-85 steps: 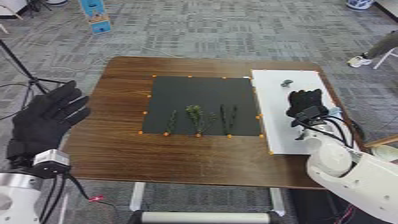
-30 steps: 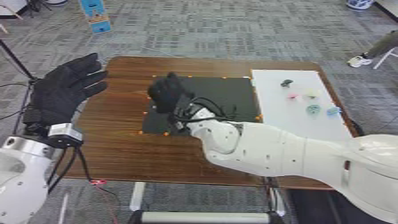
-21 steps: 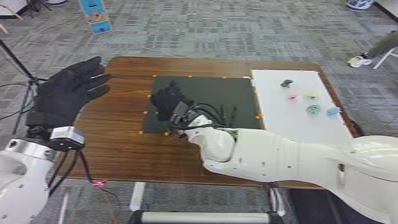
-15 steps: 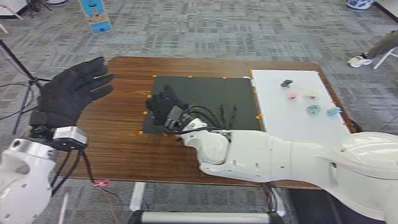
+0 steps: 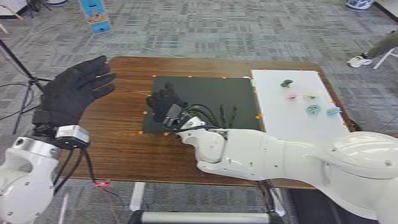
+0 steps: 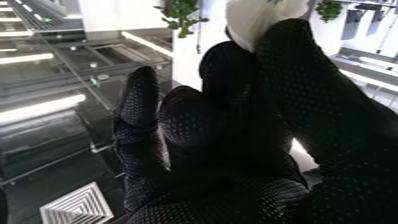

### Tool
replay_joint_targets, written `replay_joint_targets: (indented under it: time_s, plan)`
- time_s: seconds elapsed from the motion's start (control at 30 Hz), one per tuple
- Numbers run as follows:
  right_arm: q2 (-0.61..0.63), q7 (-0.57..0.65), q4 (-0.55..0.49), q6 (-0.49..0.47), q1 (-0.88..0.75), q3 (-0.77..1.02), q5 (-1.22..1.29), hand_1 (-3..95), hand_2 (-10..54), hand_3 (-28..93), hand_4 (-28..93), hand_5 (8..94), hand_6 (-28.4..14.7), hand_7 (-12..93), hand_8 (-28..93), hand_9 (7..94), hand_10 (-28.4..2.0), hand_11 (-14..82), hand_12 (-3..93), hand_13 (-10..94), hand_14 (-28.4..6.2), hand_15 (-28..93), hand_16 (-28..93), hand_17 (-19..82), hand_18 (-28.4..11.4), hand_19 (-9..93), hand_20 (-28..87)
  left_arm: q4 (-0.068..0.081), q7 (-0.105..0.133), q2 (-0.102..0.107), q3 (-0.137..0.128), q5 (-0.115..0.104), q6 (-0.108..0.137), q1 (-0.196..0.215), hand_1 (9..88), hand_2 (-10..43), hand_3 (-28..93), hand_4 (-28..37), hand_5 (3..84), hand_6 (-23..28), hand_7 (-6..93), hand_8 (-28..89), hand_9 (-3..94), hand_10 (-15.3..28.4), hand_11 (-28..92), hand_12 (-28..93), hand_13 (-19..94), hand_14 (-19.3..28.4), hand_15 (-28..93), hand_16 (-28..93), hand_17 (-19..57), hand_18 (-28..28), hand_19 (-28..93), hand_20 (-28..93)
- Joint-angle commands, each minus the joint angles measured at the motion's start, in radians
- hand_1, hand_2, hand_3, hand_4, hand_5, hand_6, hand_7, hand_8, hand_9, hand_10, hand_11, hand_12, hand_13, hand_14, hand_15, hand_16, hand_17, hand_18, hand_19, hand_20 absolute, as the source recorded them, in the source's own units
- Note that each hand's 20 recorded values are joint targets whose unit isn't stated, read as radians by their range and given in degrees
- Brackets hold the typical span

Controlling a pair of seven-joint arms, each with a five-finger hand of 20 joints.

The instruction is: Arrange flowers

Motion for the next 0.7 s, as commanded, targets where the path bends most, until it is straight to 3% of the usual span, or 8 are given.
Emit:
replay_joint_targets:
  time_s: [0.03,0.43,0.53,0.7]
  plan:
    - [-0.027,0.02,-0.005,0.012,0.01,0.003,-0.017,49.7,-9.5,82,-28,73.5,1.8,43,4,73.6,-8.5,42.2,63.0,66,-9.0,79,42,29,-18.9,76,45,0.004,-0.001,-0.001,0.006,-0.004,-0.009,-0.007,22.2,-6.0,72,-28.3,35.5,4.1,20.1,-9,28.5,11.7,22,18,24,13.7,31,2,-9.1,21.5,44,12]
    - [-0.038,0.04,0.015,0.015,-0.013,0.018,-0.047,50.1,-9.5,81,-28,73.7,2.2,42,4,73.6,-8.0,41.9,62.3,67,-9.0,79,42,30,-18.8,77,45,0.018,-0.009,0.003,0.033,-0.005,-0.023,-0.045,22.2,-6.0,72,-28.3,35.5,4.0,20.2,-9,28.5,11.8,22,18,24,13.7,31,2,-9.1,21.4,44,12]
    - [-0.021,0.025,-0.018,-0.034,-0.028,0.056,-0.045,50.0,-9.5,81,-28,73.2,2.4,42,4,73.3,-8.0,41.7,62.3,67,-9.0,79,42,30,-18.9,77,45,0.016,-0.01,0.001,0.03,-0.005,-0.027,-0.042,22.1,-6.0,72,-28.3,35.5,4.1,20.1,-9,28.5,11.8,22,18,24,13.7,31,2,-9.1,21.4,44,12]
    - [-0.014,0.027,-0.036,-0.061,-0.024,0.063,-0.047,45.1,-9.5,78,-28,62.9,2.0,35,-1,68.2,-8.6,41.5,60.7,64,-9.0,79,43,28,-18.8,76,45,0.014,-0.009,0.0,0.028,-0.004,-0.026,-0.037,22.2,-6.0,72,-28.3,35.6,4.1,20.0,-9,28.6,11.7,22,18,24,13.9,31,2,-9.1,21.4,44,12]
